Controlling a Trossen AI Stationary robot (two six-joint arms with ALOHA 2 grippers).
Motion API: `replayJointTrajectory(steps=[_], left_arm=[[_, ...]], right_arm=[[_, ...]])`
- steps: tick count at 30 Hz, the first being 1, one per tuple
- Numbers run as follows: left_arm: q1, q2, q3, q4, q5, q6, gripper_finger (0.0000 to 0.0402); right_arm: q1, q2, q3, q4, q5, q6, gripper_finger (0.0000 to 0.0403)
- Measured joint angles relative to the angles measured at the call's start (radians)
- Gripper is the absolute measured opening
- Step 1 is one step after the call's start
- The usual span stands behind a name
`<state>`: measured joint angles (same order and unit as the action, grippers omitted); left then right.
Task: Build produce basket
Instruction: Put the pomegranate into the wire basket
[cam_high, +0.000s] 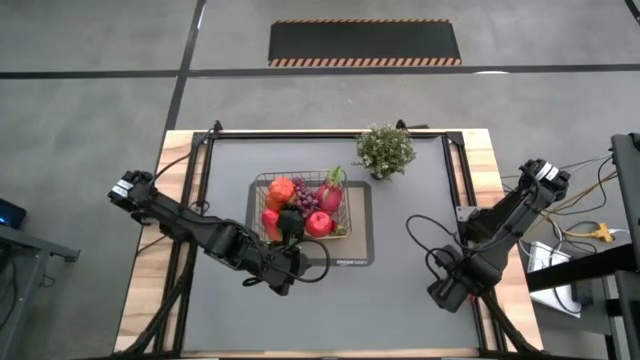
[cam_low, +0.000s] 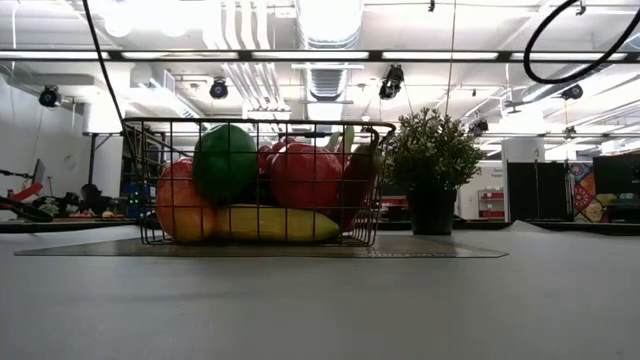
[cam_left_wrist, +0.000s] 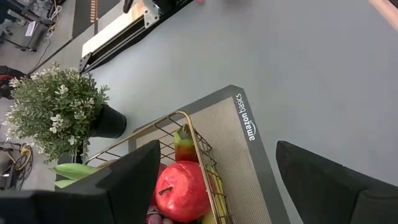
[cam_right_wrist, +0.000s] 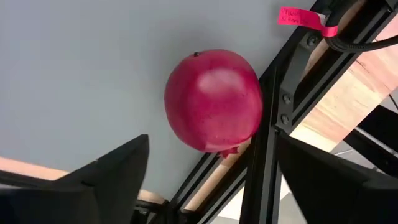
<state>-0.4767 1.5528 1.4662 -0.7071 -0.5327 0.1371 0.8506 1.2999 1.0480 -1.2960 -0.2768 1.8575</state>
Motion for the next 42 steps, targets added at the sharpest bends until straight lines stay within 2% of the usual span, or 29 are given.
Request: replayJointTrajectory(steps=[3, 6, 10, 42], left_arm=[[0.0, 0.0, 0.0, 0.0, 0.0, 0.0, 0.0299], [0.0, 0.0, 0.0, 0.001, 0.0, 0.0, 0.0299], [0.0, 0.0, 0.0, 0.002, 0.0, 0.0, 0.0299], [0.0, 0.0, -0.003, 0.011, 0.0, 0.001, 0.0299]], right_arm=[[0.001, 0.012, -0.005, 0.007, -0.02, -0.046, 0.037], [0.003, 0.024, -0.012, 0.033, -0.019, -0.113, 0.0378], [0.003, 0.054, -0.031, 0.057, -0.019, -0.17, 0.0379], [0.003, 0.265, -0.057, 0.082, -0.02, -0.324, 0.0376]])
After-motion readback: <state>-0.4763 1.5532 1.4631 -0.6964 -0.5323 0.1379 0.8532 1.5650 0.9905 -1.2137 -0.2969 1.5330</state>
